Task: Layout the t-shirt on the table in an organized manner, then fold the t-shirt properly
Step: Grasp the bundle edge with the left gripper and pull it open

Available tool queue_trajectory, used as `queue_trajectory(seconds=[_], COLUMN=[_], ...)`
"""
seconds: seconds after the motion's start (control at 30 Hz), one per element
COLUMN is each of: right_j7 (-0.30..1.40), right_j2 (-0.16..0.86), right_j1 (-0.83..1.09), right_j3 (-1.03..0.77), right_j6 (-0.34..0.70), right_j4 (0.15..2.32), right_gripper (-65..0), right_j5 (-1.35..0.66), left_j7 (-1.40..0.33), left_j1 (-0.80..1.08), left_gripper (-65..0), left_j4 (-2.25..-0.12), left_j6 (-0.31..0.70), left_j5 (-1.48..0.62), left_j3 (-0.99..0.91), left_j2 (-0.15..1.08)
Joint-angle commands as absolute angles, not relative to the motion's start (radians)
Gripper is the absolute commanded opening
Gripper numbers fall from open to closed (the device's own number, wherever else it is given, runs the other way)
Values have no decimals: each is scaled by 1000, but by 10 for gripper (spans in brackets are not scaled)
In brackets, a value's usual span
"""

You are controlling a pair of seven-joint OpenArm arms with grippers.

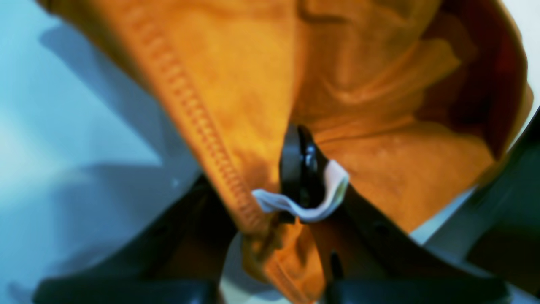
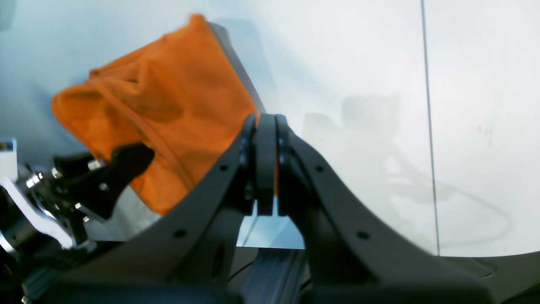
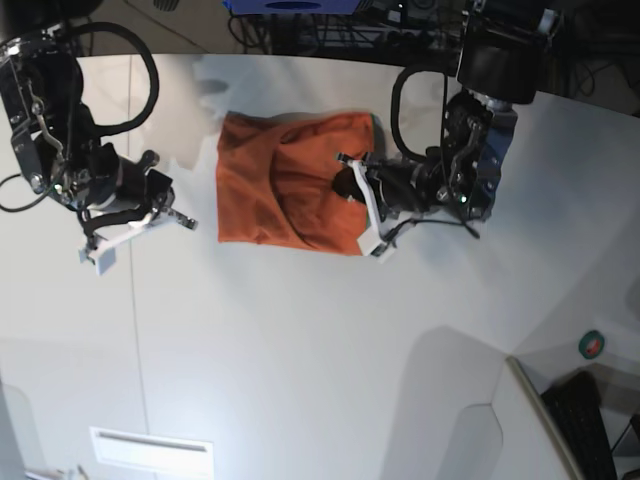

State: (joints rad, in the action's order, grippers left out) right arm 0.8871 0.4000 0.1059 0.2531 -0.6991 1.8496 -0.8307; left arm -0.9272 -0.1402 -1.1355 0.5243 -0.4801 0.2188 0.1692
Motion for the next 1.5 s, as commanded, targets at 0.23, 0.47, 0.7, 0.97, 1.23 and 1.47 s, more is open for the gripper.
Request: queue_trajectory(seconds=[0.23, 0.47, 0.7, 0.97, 1.23, 1.47], right_j7=[881, 875, 875, 875, 875, 874], right_j2=[414, 407, 404, 384, 378, 349], right_j1=[108, 162, 200, 225, 222, 219], right_j3=[171, 156, 156, 156, 160, 162], right_j6=[-698, -698, -698, -698, -698, -698], right_j4=[1860, 1860, 1860, 1859, 1828, 1765], right_gripper=[-650, -650, -650, -650, -650, -650], right_j5=[-823, -823, -822, -822, -822, -820], left_j7=[-963, -690, -545, -515, -421, -427], left_j1=[-561, -792, -828, -765, -762, -766], left_gripper=[-650, -650, -650, -650, -650, -650], left_j4=[-1139, -1133, -1129, -1004, -929, -935], left_j6=[533, 533, 533, 657, 671, 671], left_j5=[-479, -479, -412, -124, -114, -119], left_j3=[940, 1448, 1484, 1484, 1484, 1484], left_j2=[292, 251, 177, 56, 22, 21])
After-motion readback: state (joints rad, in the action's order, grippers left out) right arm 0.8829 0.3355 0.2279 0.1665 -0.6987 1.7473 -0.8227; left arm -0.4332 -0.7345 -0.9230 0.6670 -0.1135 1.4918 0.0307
